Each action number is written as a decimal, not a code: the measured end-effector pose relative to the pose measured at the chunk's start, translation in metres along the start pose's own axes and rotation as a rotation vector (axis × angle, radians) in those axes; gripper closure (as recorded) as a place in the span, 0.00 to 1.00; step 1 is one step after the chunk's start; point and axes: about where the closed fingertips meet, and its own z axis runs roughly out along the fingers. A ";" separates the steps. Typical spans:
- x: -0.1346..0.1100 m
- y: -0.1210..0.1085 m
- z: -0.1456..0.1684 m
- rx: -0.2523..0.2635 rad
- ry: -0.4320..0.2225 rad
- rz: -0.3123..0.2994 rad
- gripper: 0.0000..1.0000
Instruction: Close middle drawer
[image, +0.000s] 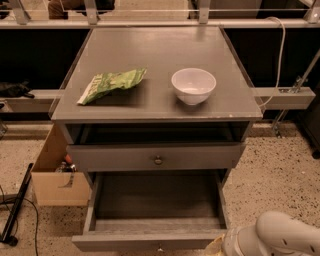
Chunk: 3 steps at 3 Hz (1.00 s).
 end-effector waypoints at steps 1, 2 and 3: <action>0.009 0.000 0.044 -0.038 0.028 -0.006 1.00; 0.008 0.005 0.063 -0.054 0.037 -0.027 1.00; 0.007 0.005 0.064 -0.055 0.037 -0.028 0.81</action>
Offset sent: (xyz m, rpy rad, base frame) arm -0.0040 0.0437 -0.0737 -0.0134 0.0445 0.0883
